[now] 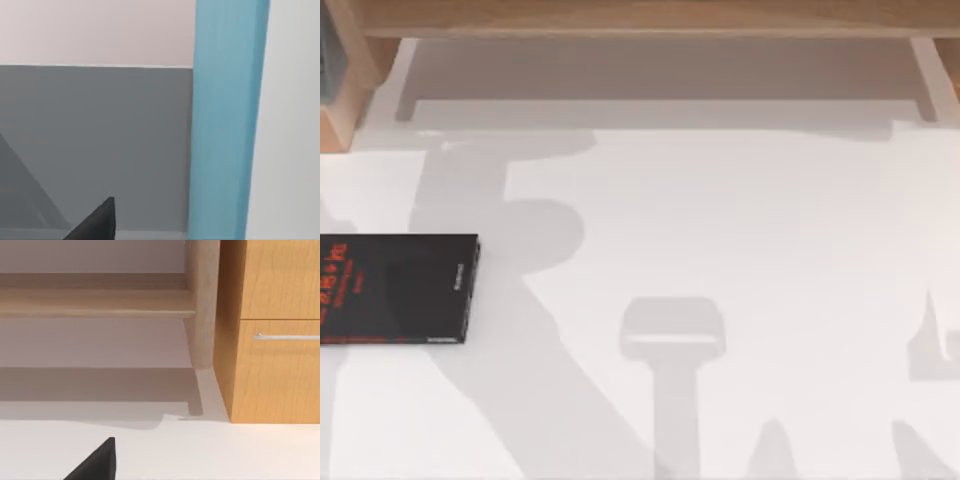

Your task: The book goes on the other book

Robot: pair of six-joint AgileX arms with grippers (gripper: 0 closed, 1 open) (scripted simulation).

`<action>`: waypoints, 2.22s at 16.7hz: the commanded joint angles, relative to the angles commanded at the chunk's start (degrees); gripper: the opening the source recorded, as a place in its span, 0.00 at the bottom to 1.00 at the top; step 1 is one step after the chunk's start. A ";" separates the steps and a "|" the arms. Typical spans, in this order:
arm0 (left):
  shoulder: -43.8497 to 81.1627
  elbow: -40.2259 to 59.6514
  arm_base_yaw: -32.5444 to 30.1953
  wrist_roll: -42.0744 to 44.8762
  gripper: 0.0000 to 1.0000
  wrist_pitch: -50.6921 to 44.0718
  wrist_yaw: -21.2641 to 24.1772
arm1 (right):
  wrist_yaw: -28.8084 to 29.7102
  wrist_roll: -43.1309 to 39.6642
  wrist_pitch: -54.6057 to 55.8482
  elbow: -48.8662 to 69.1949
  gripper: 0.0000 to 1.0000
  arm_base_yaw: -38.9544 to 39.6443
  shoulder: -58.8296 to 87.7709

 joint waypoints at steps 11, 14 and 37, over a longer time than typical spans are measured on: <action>0.61 -0.14 -0.23 -0.02 0.55 0.65 -0.12 | 0.00 0.00 0.00 0.00 1.00 0.00 0.00; 0.61 -0.14 -0.23 -0.02 0.32 0.65 -0.12 | 0.00 0.00 0.00 0.00 1.00 0.00 0.00; -2.06 -0.41 8.91 3.85 0.00 0.13 0.31 | 0.00 0.00 0.00 0.00 1.00 0.00 0.00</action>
